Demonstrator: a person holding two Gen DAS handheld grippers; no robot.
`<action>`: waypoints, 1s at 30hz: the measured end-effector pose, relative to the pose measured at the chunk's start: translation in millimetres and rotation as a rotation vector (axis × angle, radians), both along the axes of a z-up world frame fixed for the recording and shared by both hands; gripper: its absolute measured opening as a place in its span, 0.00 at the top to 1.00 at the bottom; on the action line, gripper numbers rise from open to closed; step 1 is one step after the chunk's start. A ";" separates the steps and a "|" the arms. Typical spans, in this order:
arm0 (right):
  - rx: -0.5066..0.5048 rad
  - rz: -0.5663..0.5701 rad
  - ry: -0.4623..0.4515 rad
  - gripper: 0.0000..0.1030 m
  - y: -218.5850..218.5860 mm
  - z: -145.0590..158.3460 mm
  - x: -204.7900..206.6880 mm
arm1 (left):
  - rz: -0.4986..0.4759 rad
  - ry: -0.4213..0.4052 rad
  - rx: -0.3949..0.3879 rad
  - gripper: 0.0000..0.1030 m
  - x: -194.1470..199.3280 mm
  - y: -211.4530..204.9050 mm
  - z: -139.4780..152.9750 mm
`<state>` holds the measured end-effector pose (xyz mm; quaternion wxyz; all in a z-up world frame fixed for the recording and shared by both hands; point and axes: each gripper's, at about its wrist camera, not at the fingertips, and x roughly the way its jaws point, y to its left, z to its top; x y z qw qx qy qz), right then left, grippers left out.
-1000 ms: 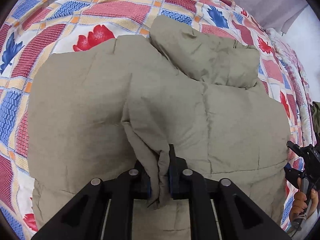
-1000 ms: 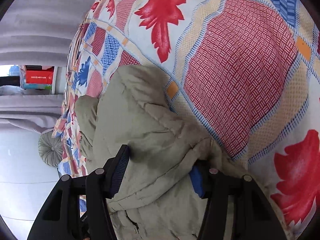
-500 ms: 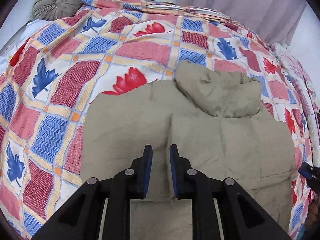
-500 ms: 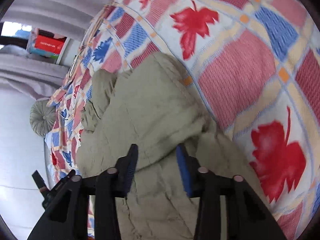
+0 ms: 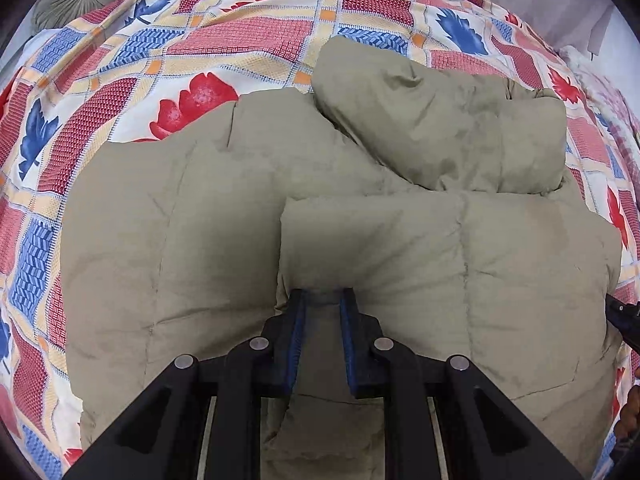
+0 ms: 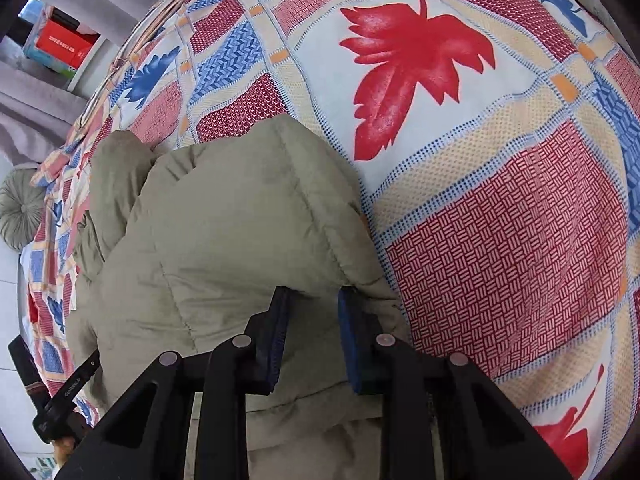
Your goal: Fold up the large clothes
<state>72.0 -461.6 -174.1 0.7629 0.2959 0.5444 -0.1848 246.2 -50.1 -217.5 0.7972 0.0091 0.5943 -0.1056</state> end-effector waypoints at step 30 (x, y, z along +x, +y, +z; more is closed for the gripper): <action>0.056 -0.004 0.120 0.44 95.6 43.7 -119.7 | -0.091 0.060 0.093 0.81 -132.0 87.4 46.1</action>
